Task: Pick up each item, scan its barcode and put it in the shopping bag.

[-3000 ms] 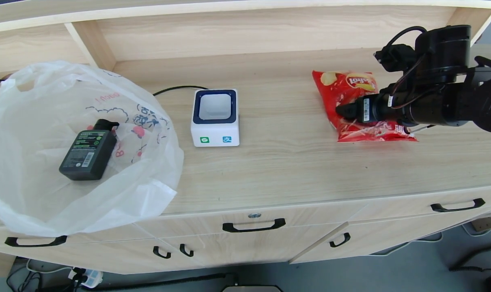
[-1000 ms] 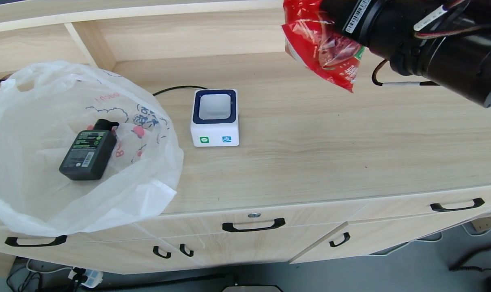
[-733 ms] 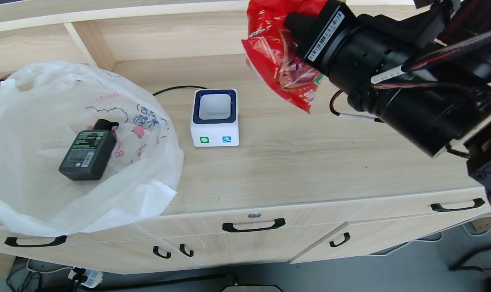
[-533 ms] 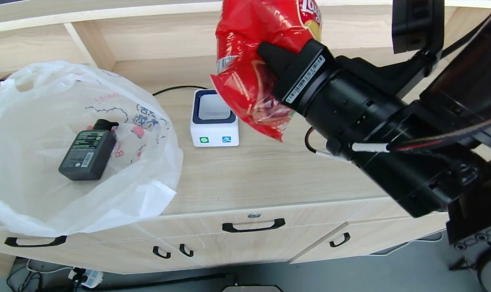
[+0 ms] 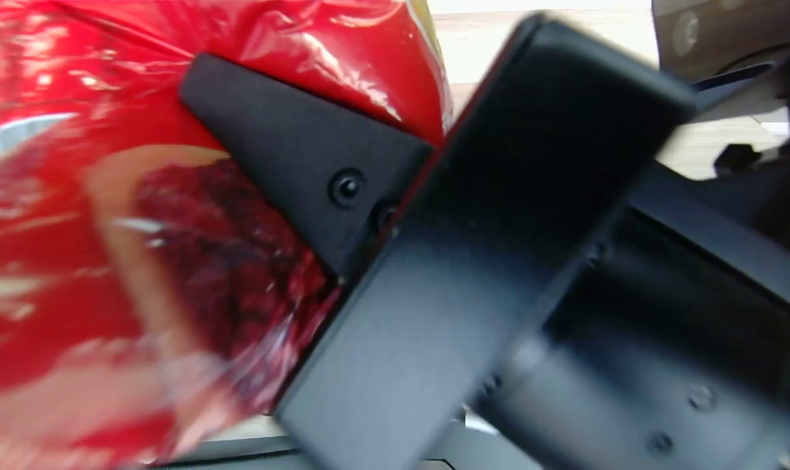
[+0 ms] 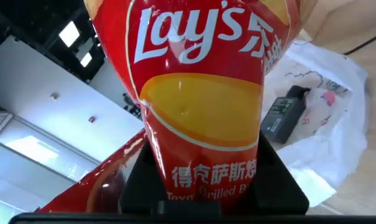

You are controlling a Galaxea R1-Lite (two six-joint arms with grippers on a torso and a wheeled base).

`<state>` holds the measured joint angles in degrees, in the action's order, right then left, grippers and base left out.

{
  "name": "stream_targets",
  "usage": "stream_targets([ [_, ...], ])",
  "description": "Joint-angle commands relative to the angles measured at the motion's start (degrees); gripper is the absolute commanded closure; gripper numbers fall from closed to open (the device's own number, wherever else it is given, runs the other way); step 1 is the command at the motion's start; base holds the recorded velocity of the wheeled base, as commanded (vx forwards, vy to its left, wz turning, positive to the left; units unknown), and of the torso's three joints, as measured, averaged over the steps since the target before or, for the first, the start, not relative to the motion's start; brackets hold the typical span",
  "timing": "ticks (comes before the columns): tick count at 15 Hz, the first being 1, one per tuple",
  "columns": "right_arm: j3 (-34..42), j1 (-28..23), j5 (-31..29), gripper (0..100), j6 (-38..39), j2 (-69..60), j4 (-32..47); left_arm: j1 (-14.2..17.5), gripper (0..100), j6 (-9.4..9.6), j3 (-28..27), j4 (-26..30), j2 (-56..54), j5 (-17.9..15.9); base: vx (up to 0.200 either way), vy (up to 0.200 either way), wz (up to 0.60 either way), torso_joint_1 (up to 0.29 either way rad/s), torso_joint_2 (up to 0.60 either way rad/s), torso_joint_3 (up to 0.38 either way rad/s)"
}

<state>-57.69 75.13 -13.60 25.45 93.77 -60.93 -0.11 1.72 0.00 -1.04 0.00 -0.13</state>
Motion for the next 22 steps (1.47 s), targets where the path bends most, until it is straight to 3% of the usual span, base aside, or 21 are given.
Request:
stream_targets([
  [1,1.2,2.8,1.1,100,0.4,-1.4,-0.3,0.0,0,-0.05,0.0,-0.1,0.1,0.0,0.0,0.0,0.0,0.0,0.0,0.0],
  [5,6.6,3.8,3.1,100,1.6,-2.9,-1.8,0.0,0,0.13,0.0,-0.3,0.1,0.0,0.0,0.0,0.0,0.0,0.0,0.0],
  [9,12.2,-2.2,7.1,100,6.7,-5.2,-2.3,0.0,0,0.48,0.0,-0.5,0.1,0.0,0.0,0.0,0.0,0.0,0.0,0.0],
  [11,13.7,-7.9,11.1,100,11.9,-5.6,-3.1,0.0,0,1.09,0.0,-0.5,0.1,0.0,0.0,0.0,0.0,0.0,0.0,0.0],
  [13,18.0,-10.1,14.6,100,17.3,-7.6,-5.3,0.0,0,2.41,0.0,-0.5,0.1,0.0,0.0,0.0,0.0,0.0,0.0,0.0],
  [15,23.1,-11.8,20.3,100,19.2,-10.9,-8.8,0.0,0,2.24,0.0,-0.5,0.1,0.0,0.0,0.0,0.0,0.0,0.0,0.0],
  [17,26.5,-12.2,20.9,100,22.4,-13.4,-11.8,0.0,0,2.41,0.0,-0.5,0.1,0.0,0.0,0.0,0.0,0.0,0.0,0.0],
  [22,24.9,-17.9,24.3,100,27.9,-14.4,-13.0,0.0,0,2.24,0.0,-0.5,0.1,0.0,0.0,0.0,0.0,0.0,0.0,0.0],
])
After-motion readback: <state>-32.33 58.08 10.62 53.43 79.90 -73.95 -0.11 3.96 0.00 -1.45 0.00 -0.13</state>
